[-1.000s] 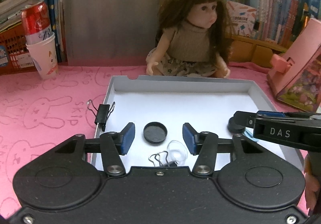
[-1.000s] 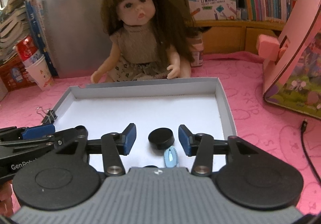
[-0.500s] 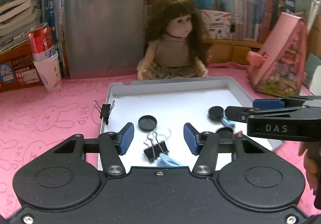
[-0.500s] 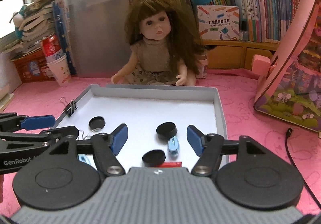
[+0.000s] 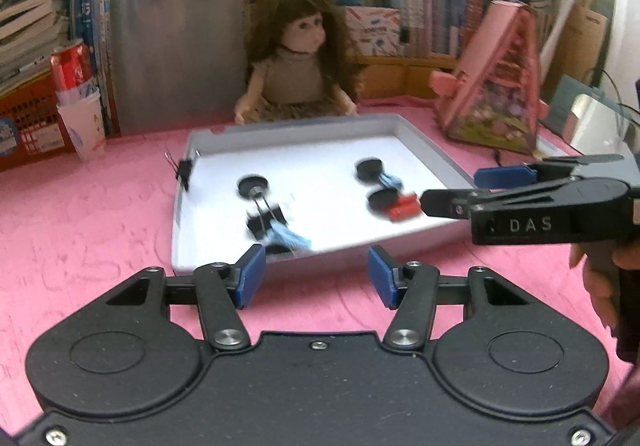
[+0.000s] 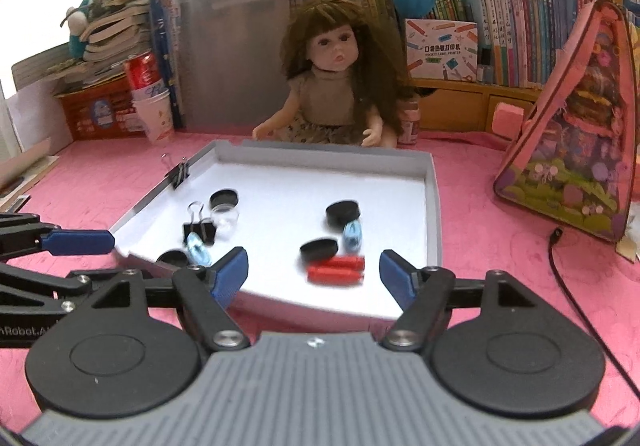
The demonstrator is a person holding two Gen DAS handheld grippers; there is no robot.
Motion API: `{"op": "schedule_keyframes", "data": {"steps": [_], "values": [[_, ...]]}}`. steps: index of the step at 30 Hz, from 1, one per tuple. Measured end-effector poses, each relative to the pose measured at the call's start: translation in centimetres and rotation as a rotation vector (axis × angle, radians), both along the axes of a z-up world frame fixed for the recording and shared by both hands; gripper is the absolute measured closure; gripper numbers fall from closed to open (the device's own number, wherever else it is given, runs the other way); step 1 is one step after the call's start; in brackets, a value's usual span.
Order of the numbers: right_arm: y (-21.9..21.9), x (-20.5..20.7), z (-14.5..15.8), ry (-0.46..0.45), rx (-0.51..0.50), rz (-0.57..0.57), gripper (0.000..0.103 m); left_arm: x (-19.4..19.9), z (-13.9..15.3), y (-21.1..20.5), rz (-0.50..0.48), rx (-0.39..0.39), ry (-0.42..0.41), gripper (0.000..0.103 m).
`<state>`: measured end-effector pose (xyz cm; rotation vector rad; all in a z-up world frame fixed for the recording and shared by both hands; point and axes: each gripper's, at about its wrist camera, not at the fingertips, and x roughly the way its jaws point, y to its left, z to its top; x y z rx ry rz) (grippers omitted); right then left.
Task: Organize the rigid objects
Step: 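Move both tools back to the two brown nuts on the cloth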
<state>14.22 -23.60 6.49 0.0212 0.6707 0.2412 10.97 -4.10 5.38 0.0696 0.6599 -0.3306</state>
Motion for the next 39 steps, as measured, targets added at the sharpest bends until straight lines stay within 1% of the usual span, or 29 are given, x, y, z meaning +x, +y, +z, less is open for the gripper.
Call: {"op": "schedule_keyframes", "data": {"steps": [6, 15, 22, 25, 27, 28, 29, 30, 32, 39], "values": [[-0.3, -2.6, -0.5, -0.007, -0.013, 0.028, 0.020, -2.9, -1.1, -0.2, -0.049, 0.010, 0.040, 0.048], [-0.7, -5.2, -1.9, 0.015, -0.026, 0.052, 0.020, -7.3, -2.6, -1.1, -0.147, 0.016, 0.104, 0.048], [-1.2, -5.9, -2.7, 0.033, -0.018, 0.042, 0.020, -10.1, -2.4, -1.2, -0.198, -0.010, 0.107, 0.049], [-1.3, -6.4, -3.0, 0.039, -0.011, 0.050, 0.020, -11.0, -2.8, -1.7, -0.221, -0.005, 0.117, 0.055], [-1.1, -6.7, -3.1, 0.038, -0.014, 0.062, 0.020, -11.4, -3.4, -1.9, -0.229, 0.005, 0.130, 0.064], [-1.0, -6.8, -3.2, 0.039, -0.015, 0.069, 0.020, -11.4, -3.7, -2.0, -0.229, 0.012, 0.137, 0.065], [-0.9, -7.0, -3.2, 0.038, -0.017, 0.079, 0.020, -11.5, -4.0, -2.0, -0.223, 0.017, 0.139, 0.069], [-0.8, -7.1, -3.2, 0.037, -0.018, 0.085, 0.020, -11.7, -4.1, -2.0, -0.220, 0.026, 0.115, 0.076], [-0.4, -7.4, -3.2, 0.034, -0.021, 0.102, 0.020, -12.0, -4.2, -2.3, -0.220, 0.059, 0.088, 0.082], [0.7, -8.1, -3.0, 0.019, -0.021, 0.165, 0.020, -12.0, -3.9, -1.6, -0.175, 0.078, 0.053, 0.083]]}}
